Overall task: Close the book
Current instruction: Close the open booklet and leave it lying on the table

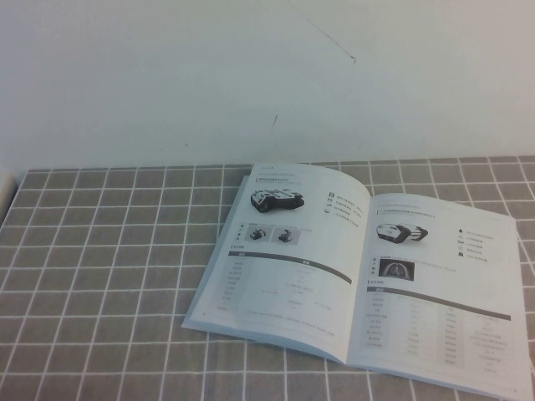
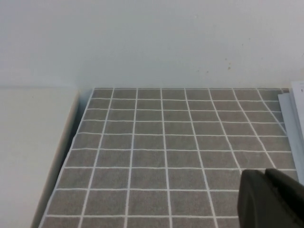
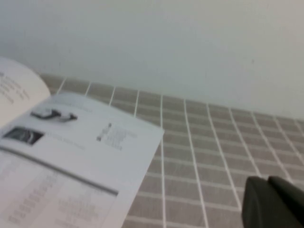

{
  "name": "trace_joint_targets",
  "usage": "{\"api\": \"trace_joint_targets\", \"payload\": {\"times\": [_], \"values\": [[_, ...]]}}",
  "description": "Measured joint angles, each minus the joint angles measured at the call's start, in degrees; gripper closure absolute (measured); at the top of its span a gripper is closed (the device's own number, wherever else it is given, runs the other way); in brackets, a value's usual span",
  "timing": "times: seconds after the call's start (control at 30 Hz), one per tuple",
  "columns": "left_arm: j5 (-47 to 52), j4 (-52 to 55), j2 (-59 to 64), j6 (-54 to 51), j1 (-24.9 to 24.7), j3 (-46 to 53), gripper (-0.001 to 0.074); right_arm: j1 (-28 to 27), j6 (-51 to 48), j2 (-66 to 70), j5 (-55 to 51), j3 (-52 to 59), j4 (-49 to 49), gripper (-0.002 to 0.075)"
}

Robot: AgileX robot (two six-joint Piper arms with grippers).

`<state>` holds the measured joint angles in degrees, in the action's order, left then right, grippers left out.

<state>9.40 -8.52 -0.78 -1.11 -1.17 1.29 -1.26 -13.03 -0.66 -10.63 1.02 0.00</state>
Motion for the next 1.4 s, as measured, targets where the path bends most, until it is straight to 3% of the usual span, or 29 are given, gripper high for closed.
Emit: {"api": "trace_joint_targets", "payload": {"times": [0.3, 0.57, 0.73, 0.8, 0.87, 0.97, 1.2, 1.4], "values": [[-1.6, 3.17, 0.0, -0.81, 0.0, 0.0, 0.0739, 0.0, 0.0, 0.0, -1.91, 0.65, 0.0, 0.0729], [-12.43, 4.28, 0.0, -0.81, 0.0, 0.0, 0.0739, 0.0, 0.0, 0.0, 0.09, 0.65, 0.0, 0.0729], [-31.12, 6.62, 0.0, -0.81, 0.0, 0.0, 0.0739, 0.0, 0.0, 0.0, 16.56, 0.65, 0.0, 0.0729], [-33.62, 7.66, 0.0, -0.81, 0.0, -0.26, 0.0739, 0.0, 0.0, 0.0, 26.65, 0.65, 0.0, 0.0729], [-32.47, 8.06, 0.0, -0.81, 0.0, -2.04, 0.0739, 0.0, 0.0, 0.0, 32.83, 0.41, 0.0, 0.0729], [-28.22, 8.52, 0.0, -0.81, 0.0, -6.67, 0.0739, 0.0, 0.0, 0.0, 31.21, -3.2, 0.0, 0.0729], [-5.14, 8.52, 1.33, -0.22, 0.0, -21.59, 0.0739, 0.0, 1.98, 0.78, 7.18, -19.89, 0.0, 0.0729], [14.45, 0.09, 15.03, -1.72, 0.0, -33.01, 0.0739, 0.0, 3.46, 12.22, -9.04, -32.31, 2.39, 0.0729]]}}
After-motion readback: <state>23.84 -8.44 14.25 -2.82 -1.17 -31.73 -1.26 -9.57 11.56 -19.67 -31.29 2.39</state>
